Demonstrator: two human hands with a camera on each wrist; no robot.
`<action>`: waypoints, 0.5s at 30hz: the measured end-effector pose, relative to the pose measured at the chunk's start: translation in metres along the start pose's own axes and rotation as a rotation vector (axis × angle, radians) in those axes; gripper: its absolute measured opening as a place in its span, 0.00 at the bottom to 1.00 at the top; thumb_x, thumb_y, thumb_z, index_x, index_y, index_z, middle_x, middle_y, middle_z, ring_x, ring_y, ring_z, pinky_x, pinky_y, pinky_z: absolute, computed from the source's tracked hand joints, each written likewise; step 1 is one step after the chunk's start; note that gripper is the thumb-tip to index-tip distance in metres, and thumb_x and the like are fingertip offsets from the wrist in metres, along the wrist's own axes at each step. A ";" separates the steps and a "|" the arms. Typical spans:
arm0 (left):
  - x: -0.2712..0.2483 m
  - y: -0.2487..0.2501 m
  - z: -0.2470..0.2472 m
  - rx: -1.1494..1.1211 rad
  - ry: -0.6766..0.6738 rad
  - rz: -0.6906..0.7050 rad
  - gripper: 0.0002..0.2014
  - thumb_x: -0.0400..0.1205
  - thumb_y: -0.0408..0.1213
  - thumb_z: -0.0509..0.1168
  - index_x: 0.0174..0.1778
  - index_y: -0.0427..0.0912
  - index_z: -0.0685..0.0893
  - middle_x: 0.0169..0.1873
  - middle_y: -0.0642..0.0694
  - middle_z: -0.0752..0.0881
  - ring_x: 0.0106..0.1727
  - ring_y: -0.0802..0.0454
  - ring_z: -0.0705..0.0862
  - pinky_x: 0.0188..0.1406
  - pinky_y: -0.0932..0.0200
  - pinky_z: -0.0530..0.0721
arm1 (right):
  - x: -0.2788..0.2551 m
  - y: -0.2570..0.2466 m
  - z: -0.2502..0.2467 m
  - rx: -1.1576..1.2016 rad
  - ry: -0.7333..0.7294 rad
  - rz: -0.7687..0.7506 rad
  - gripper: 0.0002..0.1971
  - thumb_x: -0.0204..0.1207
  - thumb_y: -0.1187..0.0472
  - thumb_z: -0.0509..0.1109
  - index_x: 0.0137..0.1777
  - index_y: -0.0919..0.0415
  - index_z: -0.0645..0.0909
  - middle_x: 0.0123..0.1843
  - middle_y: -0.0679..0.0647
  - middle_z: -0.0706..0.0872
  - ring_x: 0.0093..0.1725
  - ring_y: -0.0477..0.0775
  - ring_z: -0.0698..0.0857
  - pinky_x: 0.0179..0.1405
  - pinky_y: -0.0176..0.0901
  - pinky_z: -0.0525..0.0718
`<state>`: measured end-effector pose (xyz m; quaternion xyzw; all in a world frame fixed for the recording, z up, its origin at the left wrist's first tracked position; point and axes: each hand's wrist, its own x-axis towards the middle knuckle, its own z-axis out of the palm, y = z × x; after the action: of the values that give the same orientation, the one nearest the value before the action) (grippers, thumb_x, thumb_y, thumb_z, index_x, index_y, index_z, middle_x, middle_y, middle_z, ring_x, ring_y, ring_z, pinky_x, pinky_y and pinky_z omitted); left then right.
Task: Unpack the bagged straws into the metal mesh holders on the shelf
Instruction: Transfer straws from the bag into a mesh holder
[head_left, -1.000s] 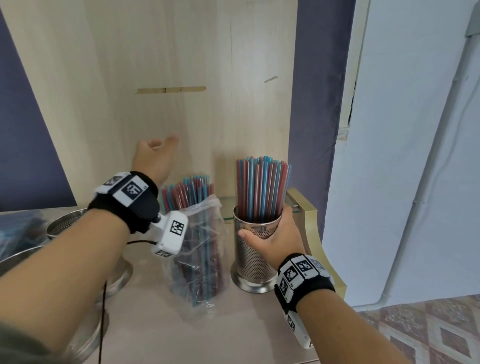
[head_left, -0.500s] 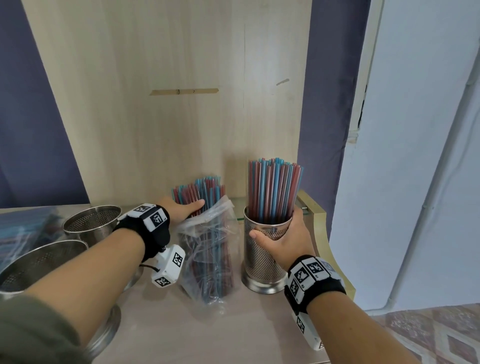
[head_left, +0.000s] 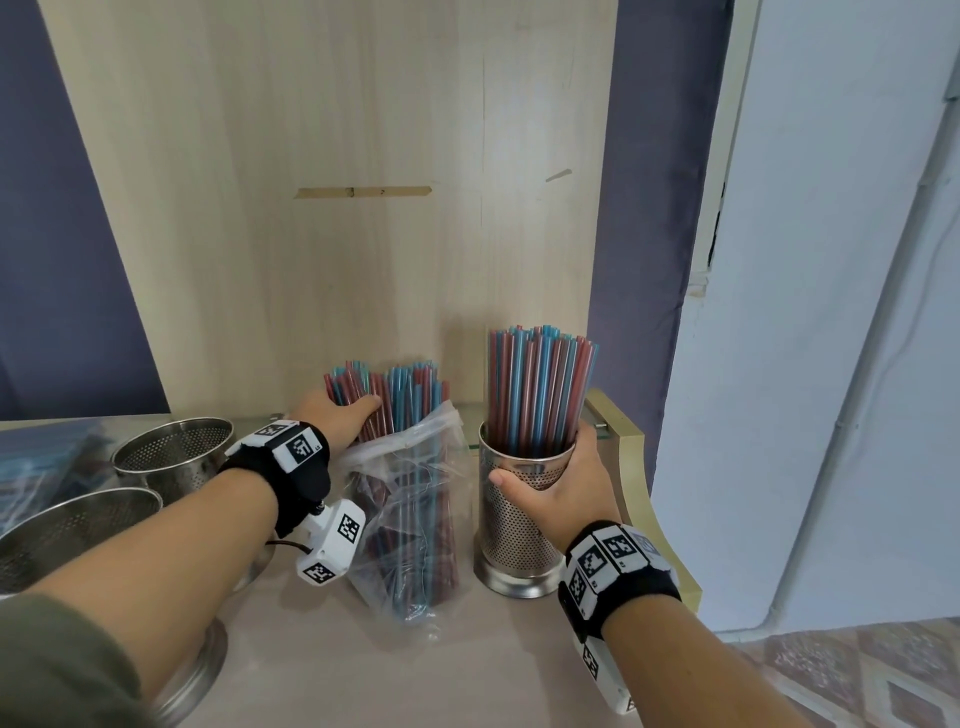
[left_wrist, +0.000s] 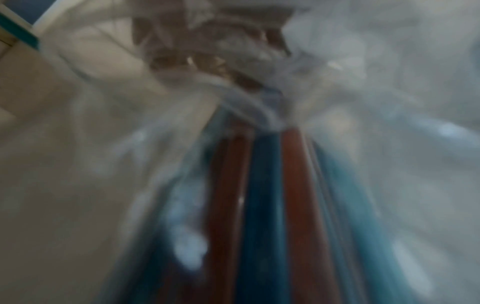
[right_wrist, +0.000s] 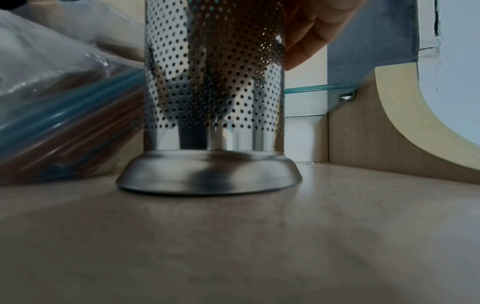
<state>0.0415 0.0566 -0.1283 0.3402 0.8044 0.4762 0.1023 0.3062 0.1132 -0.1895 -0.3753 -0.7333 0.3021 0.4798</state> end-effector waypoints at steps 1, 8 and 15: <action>0.000 0.001 -0.001 0.001 -0.001 -0.004 0.21 0.80 0.49 0.71 0.27 0.43 0.73 0.25 0.44 0.77 0.28 0.46 0.75 0.32 0.56 0.72 | 0.000 0.000 0.000 0.000 -0.001 -0.001 0.47 0.56 0.44 0.87 0.72 0.52 0.66 0.59 0.39 0.80 0.60 0.43 0.81 0.60 0.35 0.78; 0.002 0.005 -0.003 0.027 0.014 0.037 0.17 0.80 0.42 0.68 0.27 0.39 0.76 0.25 0.42 0.78 0.29 0.44 0.76 0.33 0.55 0.74 | 0.000 0.000 0.000 0.006 -0.001 -0.005 0.47 0.56 0.44 0.86 0.72 0.50 0.65 0.59 0.38 0.79 0.59 0.42 0.81 0.59 0.33 0.78; 0.002 0.022 -0.010 0.036 0.130 0.050 0.17 0.81 0.45 0.67 0.28 0.41 0.77 0.26 0.44 0.78 0.33 0.41 0.78 0.37 0.54 0.74 | 0.000 0.000 0.000 0.007 -0.013 -0.001 0.48 0.56 0.44 0.86 0.73 0.52 0.65 0.60 0.40 0.79 0.60 0.43 0.81 0.59 0.34 0.78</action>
<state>0.0449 0.0574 -0.1046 0.3305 0.8090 0.4851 0.0317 0.3065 0.1137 -0.1892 -0.3711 -0.7356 0.3070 0.4764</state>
